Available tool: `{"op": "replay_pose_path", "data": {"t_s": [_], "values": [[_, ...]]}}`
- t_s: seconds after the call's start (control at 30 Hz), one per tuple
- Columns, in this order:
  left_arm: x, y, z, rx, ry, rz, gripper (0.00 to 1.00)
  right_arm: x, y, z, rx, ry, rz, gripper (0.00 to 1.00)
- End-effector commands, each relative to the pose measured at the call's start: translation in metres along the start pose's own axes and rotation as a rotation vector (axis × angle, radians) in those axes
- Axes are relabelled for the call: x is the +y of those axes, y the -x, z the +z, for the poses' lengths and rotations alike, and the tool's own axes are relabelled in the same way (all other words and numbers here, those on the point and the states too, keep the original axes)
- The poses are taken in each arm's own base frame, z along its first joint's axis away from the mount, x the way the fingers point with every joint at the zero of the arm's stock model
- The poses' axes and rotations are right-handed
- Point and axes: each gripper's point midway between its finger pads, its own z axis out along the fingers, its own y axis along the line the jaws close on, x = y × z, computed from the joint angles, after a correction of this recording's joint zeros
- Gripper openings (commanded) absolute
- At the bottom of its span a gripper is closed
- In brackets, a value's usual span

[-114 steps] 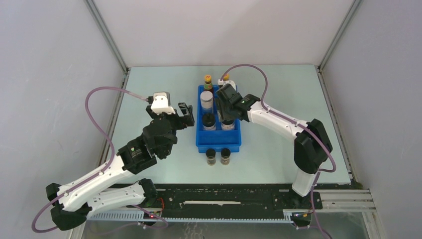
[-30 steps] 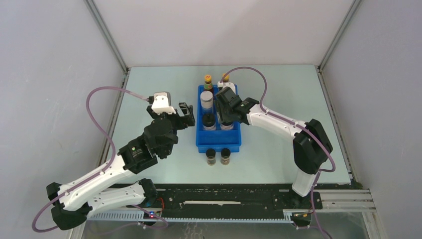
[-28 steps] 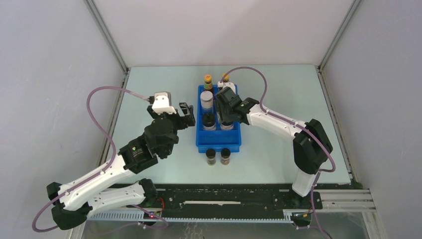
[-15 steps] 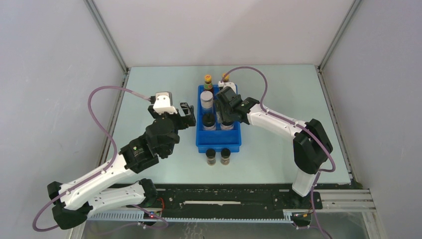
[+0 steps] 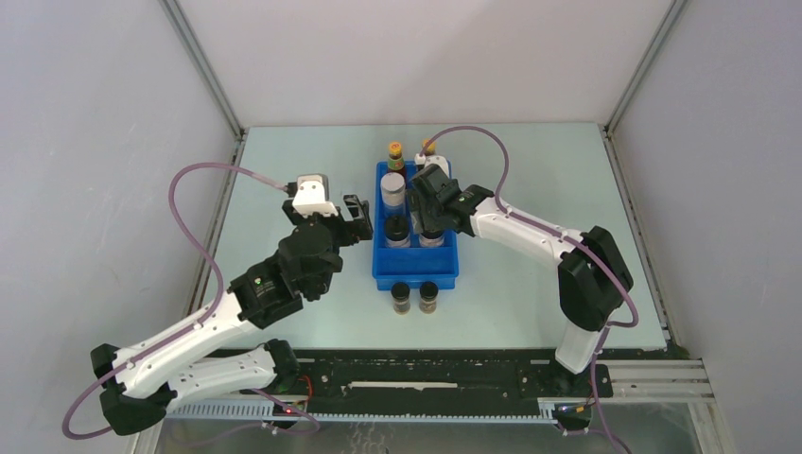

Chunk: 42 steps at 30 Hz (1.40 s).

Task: Organize the condiment bottles
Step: Place the bottle in the storage box.

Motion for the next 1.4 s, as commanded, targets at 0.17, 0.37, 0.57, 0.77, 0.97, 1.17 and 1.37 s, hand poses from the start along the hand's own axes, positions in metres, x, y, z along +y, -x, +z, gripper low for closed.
{"op": "replay_pose_path", "data": {"t_s": [0.17, 0.37, 0.57, 0.77, 0.97, 1.17, 1.37], "values": [[0.002, 0.001, 0.001, -0.004, 0.015, -0.020, 0.87, 0.003, 0.037, -0.032, -0.110, 0.037, 0.012, 0.77], [0.003, -0.001, 0.000, 0.005, 0.020, -0.018, 0.87, 0.005, 0.043, -0.044, -0.132, 0.044, 0.007, 0.77], [0.005, -0.015, 0.002, 0.035, 0.031, -0.006, 0.95, 0.005, 0.047, -0.069, -0.166, 0.042, 0.002, 0.78], [0.009, -0.036, 0.001, 0.083, 0.038, -0.008, 0.96, 0.008, 0.041, -0.105, -0.200, 0.053, -0.007, 0.77], [0.021, -0.061, -0.005, 0.133, 0.059, -0.025, 0.97, 0.019, 0.010, -0.141, -0.210, 0.077, -0.035, 0.78], [0.038, -0.076, -0.014, 0.133, 0.084, -0.104, 0.97, 0.029, -0.038, -0.170, -0.197, 0.085, -0.081, 0.77], [0.052, -0.082, -0.020, 0.107, 0.100, -0.169, 0.97, 0.033, -0.086, -0.180, -0.164, 0.097, -0.091, 0.77]]}}
